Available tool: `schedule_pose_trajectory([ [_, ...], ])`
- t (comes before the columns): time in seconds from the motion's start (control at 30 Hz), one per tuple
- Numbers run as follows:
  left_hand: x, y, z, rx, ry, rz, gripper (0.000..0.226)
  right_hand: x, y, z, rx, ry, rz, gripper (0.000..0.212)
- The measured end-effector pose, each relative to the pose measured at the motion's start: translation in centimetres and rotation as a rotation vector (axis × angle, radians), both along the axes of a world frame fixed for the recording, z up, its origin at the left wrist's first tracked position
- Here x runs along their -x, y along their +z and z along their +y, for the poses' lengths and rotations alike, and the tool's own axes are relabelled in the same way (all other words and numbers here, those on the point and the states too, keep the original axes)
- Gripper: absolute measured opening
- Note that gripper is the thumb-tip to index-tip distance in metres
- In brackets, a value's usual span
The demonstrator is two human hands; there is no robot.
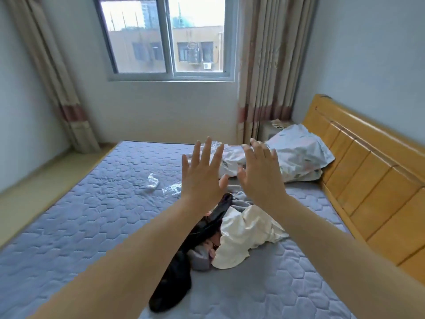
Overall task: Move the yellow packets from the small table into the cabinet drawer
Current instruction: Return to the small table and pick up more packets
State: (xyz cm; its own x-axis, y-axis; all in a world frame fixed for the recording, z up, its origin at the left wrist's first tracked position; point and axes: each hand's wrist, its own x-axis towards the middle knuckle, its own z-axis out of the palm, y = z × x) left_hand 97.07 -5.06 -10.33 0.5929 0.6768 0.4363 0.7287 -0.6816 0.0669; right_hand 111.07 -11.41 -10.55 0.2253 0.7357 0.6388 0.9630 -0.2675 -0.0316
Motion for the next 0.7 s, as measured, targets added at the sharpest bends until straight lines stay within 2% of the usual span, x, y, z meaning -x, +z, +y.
schedule_pose_trajectory([
  [0.33,15.6,1.3,10.7,-0.060,0.225,-0.059,0.072,13.7,1.2,13.3,-0.029,0.179,-0.074,0.054],
  [0.43,22.2,1.8,14.3,-0.075,0.269,-0.091,0.072,20.3,1.5,17.3,-0.054,0.209,-0.068,0.054],
  [0.7,44.8,4.6,26.2,-0.157,0.303,-0.016,0.072,42.0,4.9,30.6,-0.116,0.331,-0.056,0.054],
])
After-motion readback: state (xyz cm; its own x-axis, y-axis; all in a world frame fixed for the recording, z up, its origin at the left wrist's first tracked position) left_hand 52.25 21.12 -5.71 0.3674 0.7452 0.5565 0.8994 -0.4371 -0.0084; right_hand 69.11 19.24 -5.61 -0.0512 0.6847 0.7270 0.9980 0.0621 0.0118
